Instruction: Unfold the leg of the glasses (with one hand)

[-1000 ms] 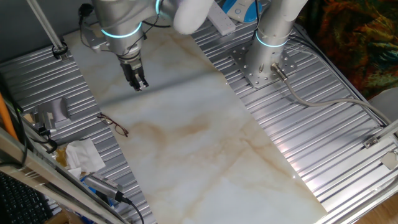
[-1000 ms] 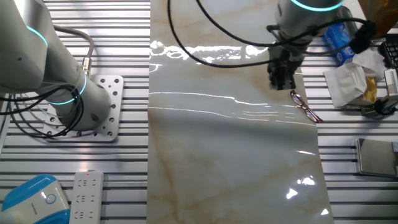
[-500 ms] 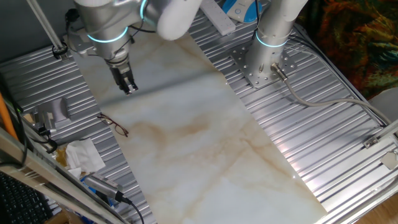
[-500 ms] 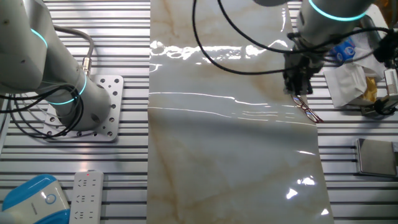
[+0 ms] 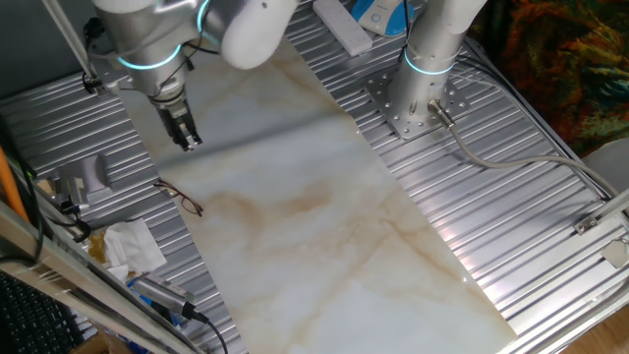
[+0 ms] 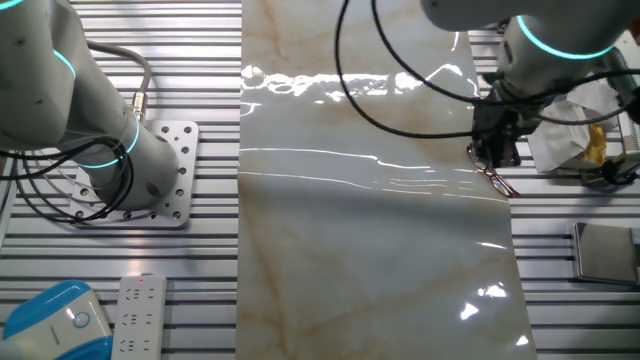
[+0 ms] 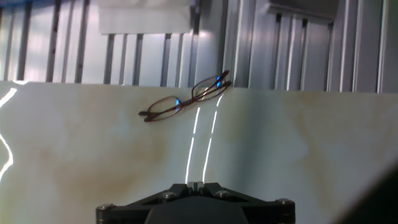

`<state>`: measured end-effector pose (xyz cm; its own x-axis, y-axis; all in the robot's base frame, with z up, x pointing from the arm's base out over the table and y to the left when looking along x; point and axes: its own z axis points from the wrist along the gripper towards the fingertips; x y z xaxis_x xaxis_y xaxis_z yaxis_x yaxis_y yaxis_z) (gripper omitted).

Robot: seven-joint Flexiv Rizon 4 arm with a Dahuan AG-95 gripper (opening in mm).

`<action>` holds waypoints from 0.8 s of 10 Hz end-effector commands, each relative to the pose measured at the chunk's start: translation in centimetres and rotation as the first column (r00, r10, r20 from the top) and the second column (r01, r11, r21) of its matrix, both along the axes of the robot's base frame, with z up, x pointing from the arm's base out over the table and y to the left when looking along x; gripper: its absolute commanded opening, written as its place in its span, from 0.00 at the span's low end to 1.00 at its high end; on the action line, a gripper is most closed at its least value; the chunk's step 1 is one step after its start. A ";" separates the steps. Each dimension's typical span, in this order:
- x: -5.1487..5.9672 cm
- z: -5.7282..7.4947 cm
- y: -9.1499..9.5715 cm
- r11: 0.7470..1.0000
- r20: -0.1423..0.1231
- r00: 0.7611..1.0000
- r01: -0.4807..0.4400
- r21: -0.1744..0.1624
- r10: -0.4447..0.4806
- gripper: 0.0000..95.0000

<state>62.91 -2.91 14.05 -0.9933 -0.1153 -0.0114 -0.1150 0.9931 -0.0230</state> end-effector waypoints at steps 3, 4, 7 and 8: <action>2.2 -0.6 0.1 1.000 -0.003 1.000 -0.001 0.006 0.001 0.00; 2.6 -0.9 0.2 1.000 -0.002 1.000 0.000 0.006 0.000 0.00; 3.6 -1.5 0.4 1.000 0.001 1.000 0.001 0.009 -0.001 0.00; 4.1 -1.3 0.5 1.000 -0.004 1.000 0.005 0.012 -0.005 0.00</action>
<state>67.09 -2.41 12.79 -0.9938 -0.1103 -0.0146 -0.1100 0.9938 -0.0163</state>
